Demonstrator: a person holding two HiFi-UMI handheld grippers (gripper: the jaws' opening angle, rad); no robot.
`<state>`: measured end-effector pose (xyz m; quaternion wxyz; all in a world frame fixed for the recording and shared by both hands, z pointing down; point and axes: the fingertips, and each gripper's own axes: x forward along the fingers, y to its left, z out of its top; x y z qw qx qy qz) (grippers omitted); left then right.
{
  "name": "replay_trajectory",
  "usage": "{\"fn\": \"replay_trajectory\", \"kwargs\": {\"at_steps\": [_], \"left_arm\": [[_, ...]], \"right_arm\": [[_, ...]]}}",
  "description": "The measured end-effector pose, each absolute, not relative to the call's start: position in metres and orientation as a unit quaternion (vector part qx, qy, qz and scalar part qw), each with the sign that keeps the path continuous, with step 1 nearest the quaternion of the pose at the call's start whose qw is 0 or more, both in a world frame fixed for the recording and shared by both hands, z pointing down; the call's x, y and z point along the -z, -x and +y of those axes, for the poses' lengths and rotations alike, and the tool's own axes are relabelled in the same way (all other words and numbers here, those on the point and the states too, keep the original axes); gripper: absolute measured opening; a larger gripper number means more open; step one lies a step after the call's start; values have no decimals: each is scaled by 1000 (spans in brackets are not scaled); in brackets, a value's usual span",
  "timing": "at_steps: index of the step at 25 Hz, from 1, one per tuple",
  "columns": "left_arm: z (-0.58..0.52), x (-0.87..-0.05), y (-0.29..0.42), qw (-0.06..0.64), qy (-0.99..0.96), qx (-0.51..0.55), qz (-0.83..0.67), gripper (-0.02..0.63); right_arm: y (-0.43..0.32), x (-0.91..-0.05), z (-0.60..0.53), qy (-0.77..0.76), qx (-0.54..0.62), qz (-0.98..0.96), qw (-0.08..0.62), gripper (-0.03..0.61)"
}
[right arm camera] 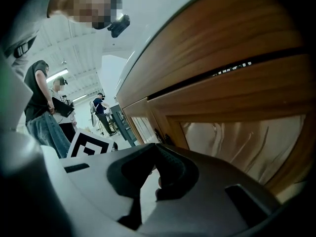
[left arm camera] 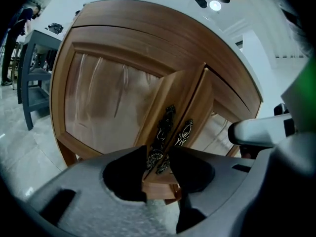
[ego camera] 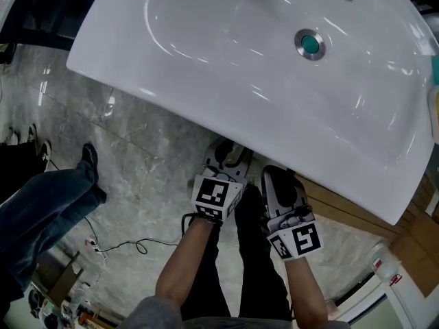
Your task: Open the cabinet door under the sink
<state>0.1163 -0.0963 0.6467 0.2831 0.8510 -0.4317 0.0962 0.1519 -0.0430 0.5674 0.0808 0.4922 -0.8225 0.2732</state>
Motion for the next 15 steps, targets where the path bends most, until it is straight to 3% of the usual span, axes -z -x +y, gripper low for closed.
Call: {"fn": "replay_trajectory", "kwargs": {"at_steps": [4, 6, 15], "left_arm": [[-99, -653, -119, 287, -852, -101, -427, 136], [-100, -655, -120, 287, -852, -101, -427, 94], [-99, -656, -122, 290, -852, -85, -427, 86]], "right_arm": [[-154, -567, -44, -493, -274, -822, 82, 9], [-154, -567, -44, -493, -274, -822, 83, 9], [-151, -566, -39, -500, -272, -818, 83, 9]]}}
